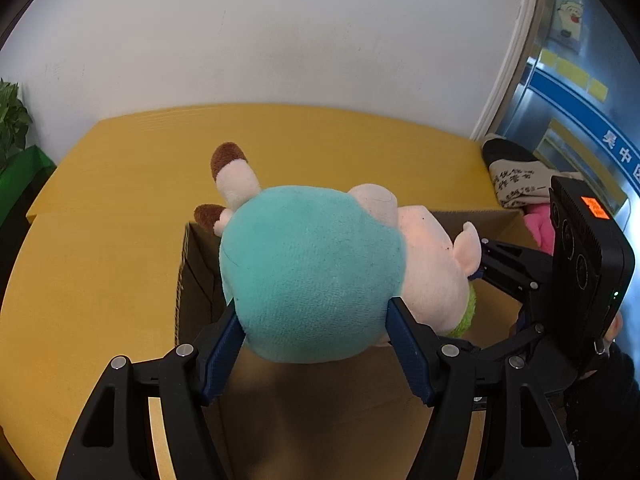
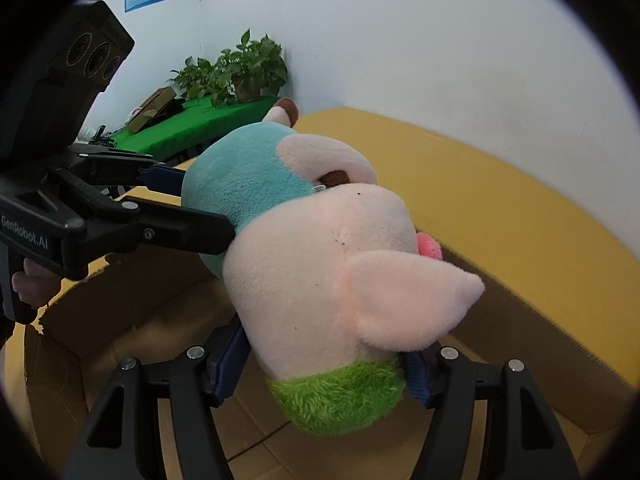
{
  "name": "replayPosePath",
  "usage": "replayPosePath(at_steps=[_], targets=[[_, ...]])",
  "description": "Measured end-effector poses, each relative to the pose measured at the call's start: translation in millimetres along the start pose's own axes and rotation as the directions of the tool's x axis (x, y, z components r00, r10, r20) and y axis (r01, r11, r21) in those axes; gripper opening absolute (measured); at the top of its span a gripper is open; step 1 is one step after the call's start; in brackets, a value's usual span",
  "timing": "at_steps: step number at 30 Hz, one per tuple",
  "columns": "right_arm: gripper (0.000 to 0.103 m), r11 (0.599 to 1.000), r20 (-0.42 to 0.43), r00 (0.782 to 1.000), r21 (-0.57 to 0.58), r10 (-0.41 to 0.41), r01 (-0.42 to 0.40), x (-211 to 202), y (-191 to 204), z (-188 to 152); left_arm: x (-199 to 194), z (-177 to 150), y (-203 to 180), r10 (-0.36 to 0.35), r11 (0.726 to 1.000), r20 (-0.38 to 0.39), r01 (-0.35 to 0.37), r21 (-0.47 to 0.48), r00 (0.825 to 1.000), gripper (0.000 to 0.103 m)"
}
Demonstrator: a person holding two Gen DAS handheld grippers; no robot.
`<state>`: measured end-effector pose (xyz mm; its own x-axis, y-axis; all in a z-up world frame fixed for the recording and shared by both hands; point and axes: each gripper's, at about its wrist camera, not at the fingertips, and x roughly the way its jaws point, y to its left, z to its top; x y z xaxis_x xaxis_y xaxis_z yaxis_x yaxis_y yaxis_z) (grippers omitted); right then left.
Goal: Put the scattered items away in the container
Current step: 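Lower the pig plush into the box and open the left gripper, then withdraw the left gripper from the box toward the black UGREEN box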
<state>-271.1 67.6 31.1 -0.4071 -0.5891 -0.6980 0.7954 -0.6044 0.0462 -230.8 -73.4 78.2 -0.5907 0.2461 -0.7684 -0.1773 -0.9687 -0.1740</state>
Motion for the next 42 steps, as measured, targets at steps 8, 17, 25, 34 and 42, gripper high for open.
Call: replayPosePath(at_steps=[8,17,25,34,42], targets=[[0.084,0.999,-0.083,0.996,0.034,-0.024,0.027,31,-1,-4,31,-7,20,0.014,0.998,-0.047,-0.017,-0.064,0.999,0.083],[0.085,0.998,-0.031,0.999,0.055,-0.042,0.044,-12,-2,-3,-16,-11,20,0.026,0.997,0.037,-0.023,-0.075,0.999,0.089],[0.085,0.995,0.099,0.990,0.025,-0.097,0.095,-120,40,22,-112,-27,-7,0.034,0.999,0.202,-0.025,-0.047,0.979,0.101],[0.085,0.987,0.288,0.944,0.037,-0.159,0.155,-291,131,31,-219,-63,-53,0.012,1.000,0.358,-0.012,-0.001,0.934,0.103],[0.085,0.967,0.211,0.951,0.165,-0.226,0.194,-315,164,-20,-259,-116,-72,0.016,0.998,0.370,-0.034,0.044,0.929,0.103]])
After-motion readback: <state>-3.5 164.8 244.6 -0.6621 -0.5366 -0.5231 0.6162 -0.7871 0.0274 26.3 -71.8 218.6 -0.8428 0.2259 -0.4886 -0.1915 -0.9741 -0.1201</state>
